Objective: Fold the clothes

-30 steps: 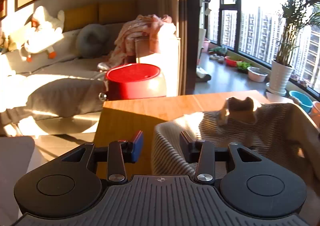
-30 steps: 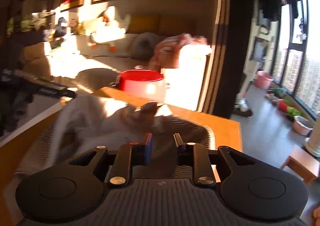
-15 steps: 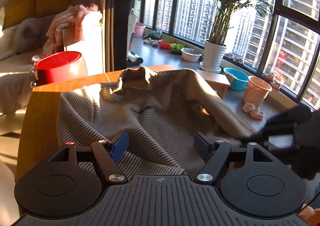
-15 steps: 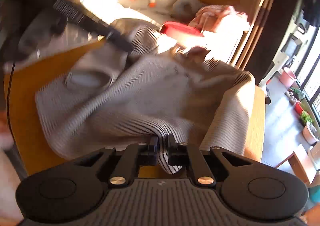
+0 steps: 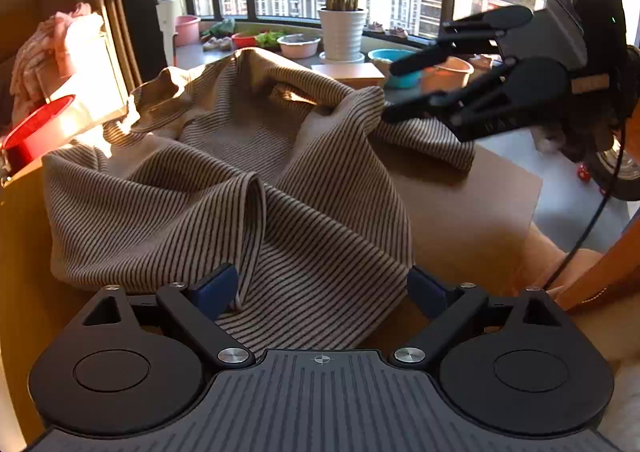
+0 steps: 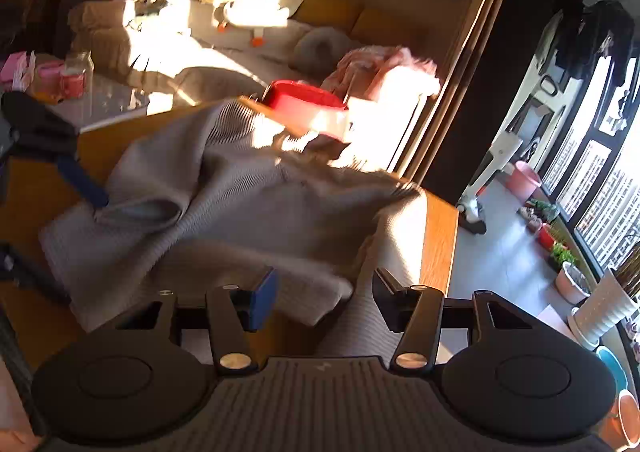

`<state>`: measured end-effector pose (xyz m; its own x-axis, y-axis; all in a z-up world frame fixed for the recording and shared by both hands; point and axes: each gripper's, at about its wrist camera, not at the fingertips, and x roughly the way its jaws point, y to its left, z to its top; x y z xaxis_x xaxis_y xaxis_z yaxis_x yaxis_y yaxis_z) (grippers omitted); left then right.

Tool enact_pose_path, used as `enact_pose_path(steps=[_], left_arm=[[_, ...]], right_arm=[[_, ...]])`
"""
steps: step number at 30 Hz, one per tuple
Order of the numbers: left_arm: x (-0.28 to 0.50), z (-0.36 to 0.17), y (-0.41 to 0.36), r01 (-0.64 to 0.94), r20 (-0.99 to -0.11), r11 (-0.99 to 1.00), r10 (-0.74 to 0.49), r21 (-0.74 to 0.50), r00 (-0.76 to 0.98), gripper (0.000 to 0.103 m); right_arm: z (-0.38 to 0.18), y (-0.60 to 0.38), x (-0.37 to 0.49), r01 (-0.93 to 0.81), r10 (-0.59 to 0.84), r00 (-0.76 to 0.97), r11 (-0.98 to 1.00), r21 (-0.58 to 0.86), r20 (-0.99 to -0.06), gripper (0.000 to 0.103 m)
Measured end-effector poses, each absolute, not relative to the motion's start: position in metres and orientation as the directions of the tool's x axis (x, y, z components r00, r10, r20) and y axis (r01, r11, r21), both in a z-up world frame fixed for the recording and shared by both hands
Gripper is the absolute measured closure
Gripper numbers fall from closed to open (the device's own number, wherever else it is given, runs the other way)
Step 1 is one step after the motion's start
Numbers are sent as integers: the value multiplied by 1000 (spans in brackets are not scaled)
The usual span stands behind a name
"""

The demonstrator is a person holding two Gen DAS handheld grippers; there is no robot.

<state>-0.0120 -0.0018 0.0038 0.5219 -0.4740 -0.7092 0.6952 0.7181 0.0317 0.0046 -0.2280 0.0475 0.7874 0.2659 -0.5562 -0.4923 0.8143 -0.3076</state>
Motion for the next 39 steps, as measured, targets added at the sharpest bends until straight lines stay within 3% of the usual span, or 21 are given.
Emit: enact_pose_path(steps=[3, 7, 9, 12, 14, 16, 19, 23, 26, 27, 30, 31, 32, 33, 36, 39], left_arm=[[5, 6, 6, 626, -690, 777, -413, 75, 595, 8], [47, 15, 23, 431, -619, 885, -240, 178, 748, 7], [69, 23, 38, 320, -590, 931, -160, 177, 791, 7], [87, 41, 67, 214, -576, 970, -112, 114, 810, 8], [84, 51, 77, 213, -565, 972, -121, 99, 816, 7], [72, 57, 77, 244, -558, 965, -150, 98, 816, 5], [50, 59, 66, 334, -566, 938, -226, 93, 793, 4], [26, 48, 30, 524, -615, 851, -396, 34, 682, 3], [5, 30, -5, 651, -656, 759, -494, -4, 571, 2], [-2, 23, -17, 686, -669, 728, -513, -8, 537, 2], [-16, 0, -45, 705, -679, 701, -468, 104, 565, 3], [-16, -5, -49, 692, -674, 703, -434, 161, 598, 18], [-16, -10, -52, 677, -666, 703, -401, 216, 629, 50], [-11, -12, -50, 659, -663, 711, -373, 245, 649, 60], [5, 0, -29, 603, -637, 759, -343, 246, 691, 67], [22, 31, -1, 476, -548, 836, -272, 273, 791, 70]], right_arm=[[22, -233, 2, -494, 275, 745, 840, -226, -607, 50], [10, -232, 41, -446, 337, 744, 894, -53, -577, 49], [13, -230, 65, -438, 401, 719, 896, 77, -567, 90], [50, -236, 83, -431, 510, 719, 860, 273, -472, 90], [76, -251, 87, -394, 525, 742, 844, 363, -417, 88], [93, -259, 88, -300, 399, 803, 913, 278, -444, 87], [102, -270, 68, -197, 220, 881, 976, 98, -419, 76], [96, -292, 34, -211, 217, 873, 975, 63, -437, 72], [83, -297, 12, -233, 211, 852, 972, 15, -479, 59], [76, -298, 5, -247, 218, 841, 969, 8, -496, 52], [59, -292, -10, -271, 218, 820, 962, -23, -529, 46], [53, -288, -13, -280, 217, 816, 959, -38, -536, 46], [49, -283, -17, -298, 220, 811, 953, -60, -542, 46], [45, -277, -21, -317, 223, 807, 945, -82, -548, 43], [35, -259, -21, -351, 224, 809, 925, -143, -543, 34], [26, -241, -18, -372, 220, 817, 908, -195, -533, 33]])
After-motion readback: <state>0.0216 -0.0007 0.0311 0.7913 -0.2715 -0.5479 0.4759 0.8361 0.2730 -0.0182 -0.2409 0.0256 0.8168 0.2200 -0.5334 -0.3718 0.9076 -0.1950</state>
